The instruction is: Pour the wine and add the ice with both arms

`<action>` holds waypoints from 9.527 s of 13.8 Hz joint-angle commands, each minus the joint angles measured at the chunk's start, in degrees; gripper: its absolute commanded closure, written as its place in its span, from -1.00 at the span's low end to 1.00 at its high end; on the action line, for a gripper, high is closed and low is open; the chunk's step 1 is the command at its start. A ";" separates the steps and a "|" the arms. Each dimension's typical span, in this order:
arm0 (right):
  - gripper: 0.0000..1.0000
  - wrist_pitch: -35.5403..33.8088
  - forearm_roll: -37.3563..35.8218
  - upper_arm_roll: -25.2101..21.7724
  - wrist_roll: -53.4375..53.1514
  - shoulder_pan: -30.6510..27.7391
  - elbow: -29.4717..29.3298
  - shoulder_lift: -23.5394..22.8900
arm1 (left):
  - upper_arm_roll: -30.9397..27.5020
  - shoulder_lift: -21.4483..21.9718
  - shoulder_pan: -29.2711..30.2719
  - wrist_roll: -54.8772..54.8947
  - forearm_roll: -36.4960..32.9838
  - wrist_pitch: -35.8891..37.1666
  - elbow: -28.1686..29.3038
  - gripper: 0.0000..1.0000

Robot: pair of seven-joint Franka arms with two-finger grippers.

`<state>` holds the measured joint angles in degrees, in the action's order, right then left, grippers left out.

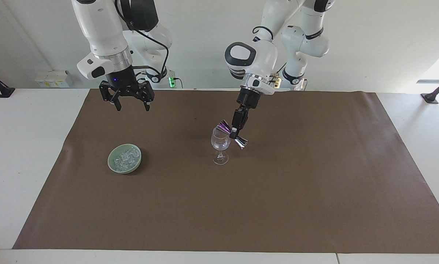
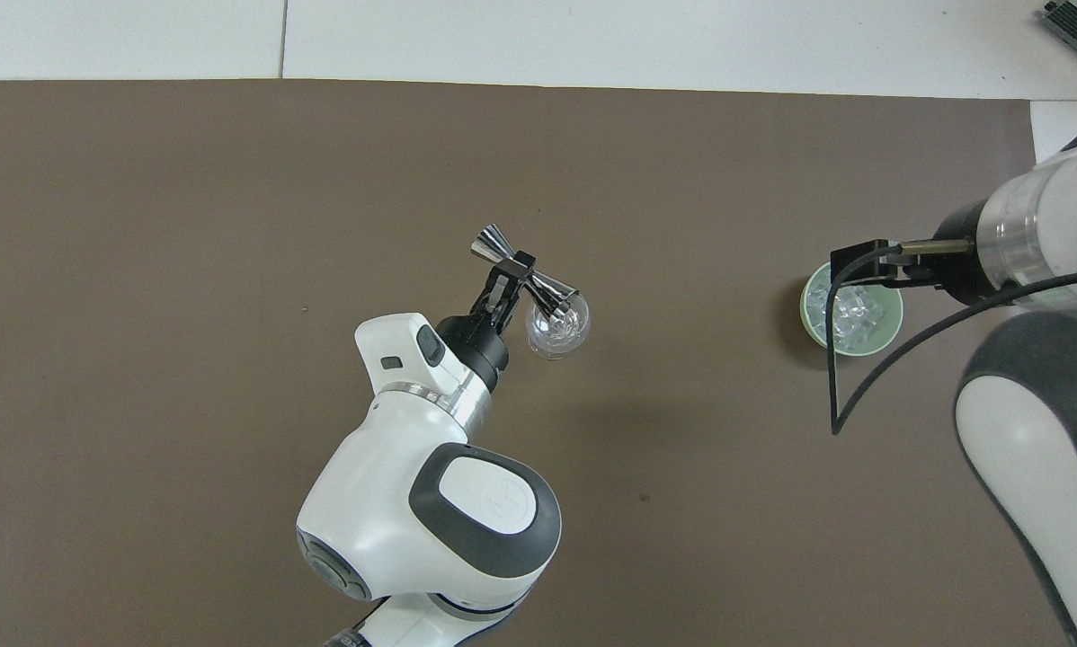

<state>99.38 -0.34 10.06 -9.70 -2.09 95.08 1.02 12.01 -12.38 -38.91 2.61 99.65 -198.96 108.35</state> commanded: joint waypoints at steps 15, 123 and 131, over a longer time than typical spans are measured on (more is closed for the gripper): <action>-1.00 -5.51 -0.10 0.40 6.53 -5.03 0.10 1.61 | -0.67 -0.98 -0.91 10.21 -0.86 -1.52 -1.47 1.00; 1.00 30.45 -0.37 -4.09 13.22 -5.12 26.47 -1.92 | -1.20 2.71 69.84 -40.75 -33.53 80.48 23.23 -1.00; 1.00 14.64 -0.19 -3.04 3.20 1.12 15.86 4.34 | -1.82 6.49 70.02 -39.88 -58.57 81.19 15.24 -1.00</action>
<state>118.23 -0.34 6.15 -4.71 -1.04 115.87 6.25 10.21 -7.00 30.56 -37.92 46.25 -119.39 125.65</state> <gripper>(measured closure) 0.758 0.000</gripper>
